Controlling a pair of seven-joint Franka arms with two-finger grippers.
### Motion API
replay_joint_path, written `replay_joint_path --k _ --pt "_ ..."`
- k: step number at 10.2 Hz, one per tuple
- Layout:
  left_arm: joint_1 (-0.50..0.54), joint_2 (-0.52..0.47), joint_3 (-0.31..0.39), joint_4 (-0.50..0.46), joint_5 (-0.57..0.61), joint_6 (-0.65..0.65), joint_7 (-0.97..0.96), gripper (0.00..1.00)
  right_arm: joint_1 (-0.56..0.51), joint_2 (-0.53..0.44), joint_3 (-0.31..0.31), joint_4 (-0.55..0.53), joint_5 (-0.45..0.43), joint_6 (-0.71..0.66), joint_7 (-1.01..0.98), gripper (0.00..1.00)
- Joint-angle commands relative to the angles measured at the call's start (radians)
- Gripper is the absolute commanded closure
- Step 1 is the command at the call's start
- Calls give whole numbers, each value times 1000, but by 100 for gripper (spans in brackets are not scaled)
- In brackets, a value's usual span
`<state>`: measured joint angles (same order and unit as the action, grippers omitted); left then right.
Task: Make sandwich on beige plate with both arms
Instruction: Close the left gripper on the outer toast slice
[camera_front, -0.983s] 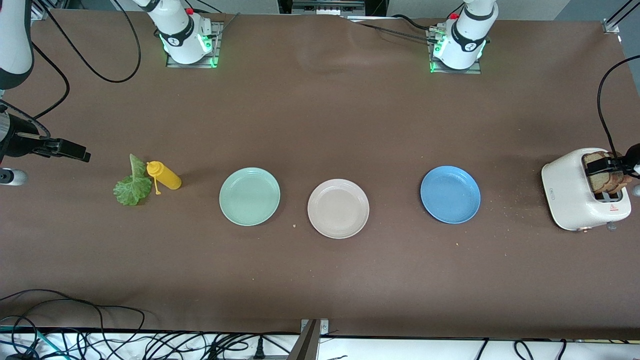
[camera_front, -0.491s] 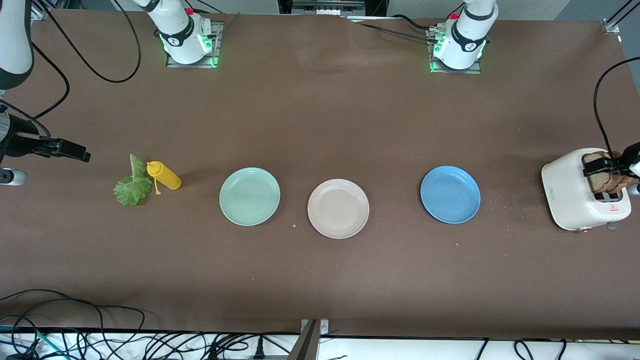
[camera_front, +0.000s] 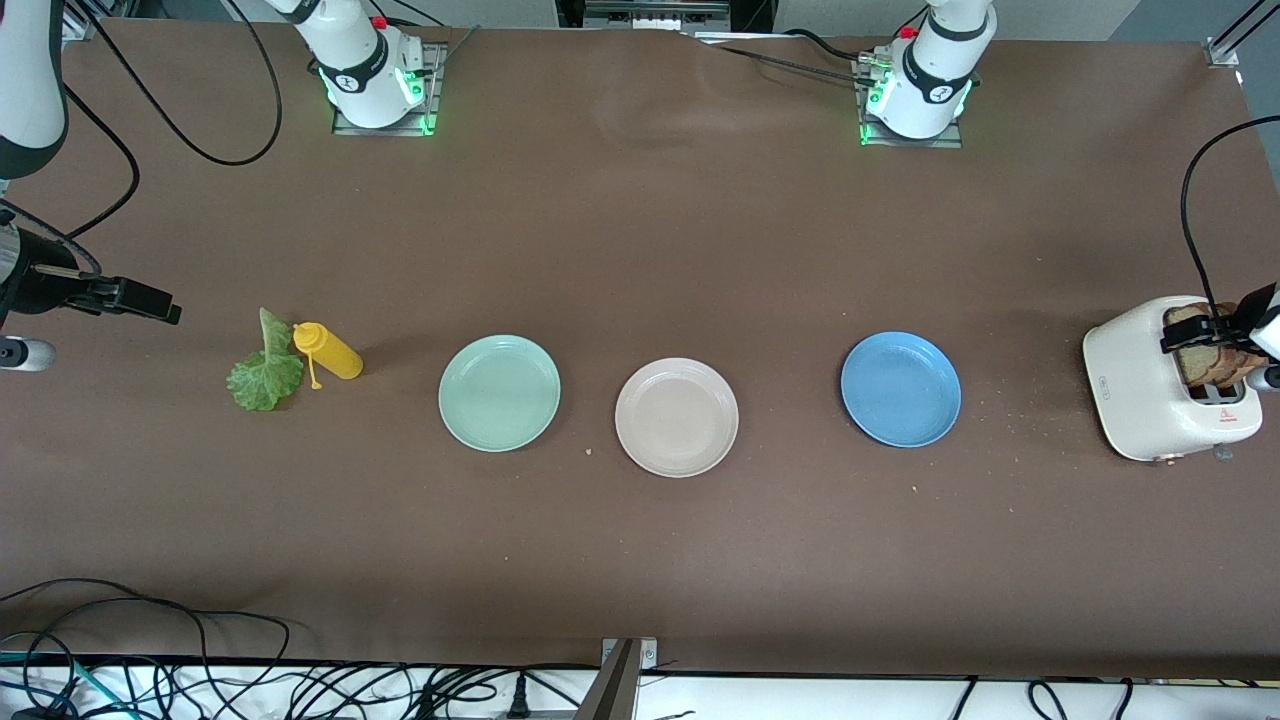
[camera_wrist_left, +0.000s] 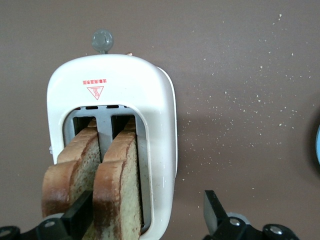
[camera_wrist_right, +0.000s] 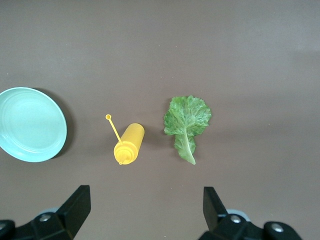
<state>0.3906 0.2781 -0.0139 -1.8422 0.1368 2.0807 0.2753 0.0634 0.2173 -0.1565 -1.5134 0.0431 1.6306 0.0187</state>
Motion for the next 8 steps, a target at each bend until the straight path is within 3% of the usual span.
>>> replay_joint_path --k 1,2,4,6,7,8 --pt "10 -23 3 -37 -10 25 30 17 -5 -6 5 1 11 3 1 0" --pt "8 -20 9 -35 3 25 68 25 -5 -6 5 -1 11 0 1 0" --pt "8 -16 48 -34 6 24 163 61 -7 -4 5 -1 12 3 -2 0" --pt "8 -14 83 -34 9 21 229 89 -5 -6 5 -1 12 0 1 0" --pt "8 -16 92 -34 7 21 226 98 -10 -4 3 -2 12 1 -8 0" --pt "8 -14 94 -32 7 21 216 100 -11 -6 3 -2 12 2 -8 0"
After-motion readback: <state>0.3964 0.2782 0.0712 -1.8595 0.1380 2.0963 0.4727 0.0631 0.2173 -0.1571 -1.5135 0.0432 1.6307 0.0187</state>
